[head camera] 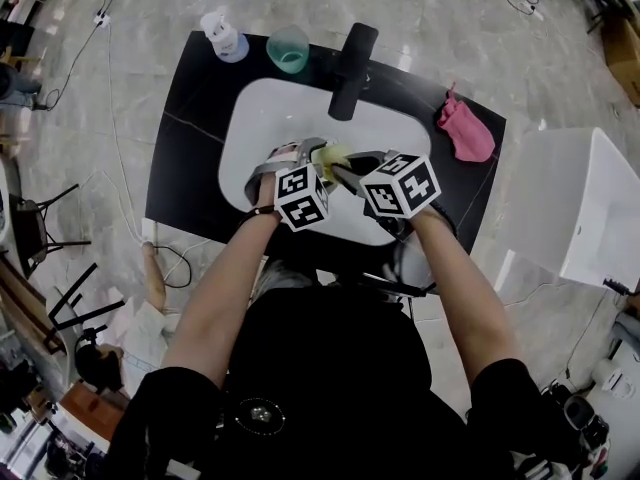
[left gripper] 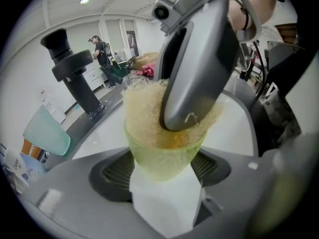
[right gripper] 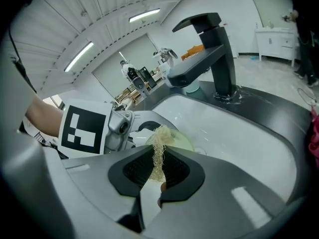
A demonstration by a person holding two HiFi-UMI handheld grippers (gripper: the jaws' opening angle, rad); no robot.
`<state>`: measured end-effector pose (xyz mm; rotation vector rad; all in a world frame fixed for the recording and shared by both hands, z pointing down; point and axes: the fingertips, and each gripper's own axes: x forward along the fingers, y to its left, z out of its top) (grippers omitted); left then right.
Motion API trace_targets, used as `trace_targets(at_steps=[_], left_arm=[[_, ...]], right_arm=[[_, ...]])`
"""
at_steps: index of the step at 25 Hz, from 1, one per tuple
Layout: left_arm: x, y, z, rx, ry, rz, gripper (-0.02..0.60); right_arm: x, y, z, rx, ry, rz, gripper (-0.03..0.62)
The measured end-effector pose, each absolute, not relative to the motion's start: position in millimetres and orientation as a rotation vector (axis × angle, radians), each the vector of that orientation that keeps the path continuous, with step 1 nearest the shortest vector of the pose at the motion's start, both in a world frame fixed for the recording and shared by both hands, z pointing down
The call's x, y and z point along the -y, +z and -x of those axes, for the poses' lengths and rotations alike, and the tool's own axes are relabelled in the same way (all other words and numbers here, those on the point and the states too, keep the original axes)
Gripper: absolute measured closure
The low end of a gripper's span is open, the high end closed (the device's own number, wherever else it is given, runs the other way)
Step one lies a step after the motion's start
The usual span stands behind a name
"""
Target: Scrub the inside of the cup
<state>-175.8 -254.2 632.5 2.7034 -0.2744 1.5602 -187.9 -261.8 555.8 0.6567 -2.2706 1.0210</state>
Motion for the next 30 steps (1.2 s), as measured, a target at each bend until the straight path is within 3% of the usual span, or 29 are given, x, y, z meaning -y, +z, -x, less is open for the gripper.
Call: trace_targets(at_steps=[30], left_arm=[[263.9, 709.3, 165.1, 0.299, 1.139, -2.494, 0.229]], right_arm=[[279.0, 543.3, 72.7, 2.169, 1.267, -1.241, 0.553]])
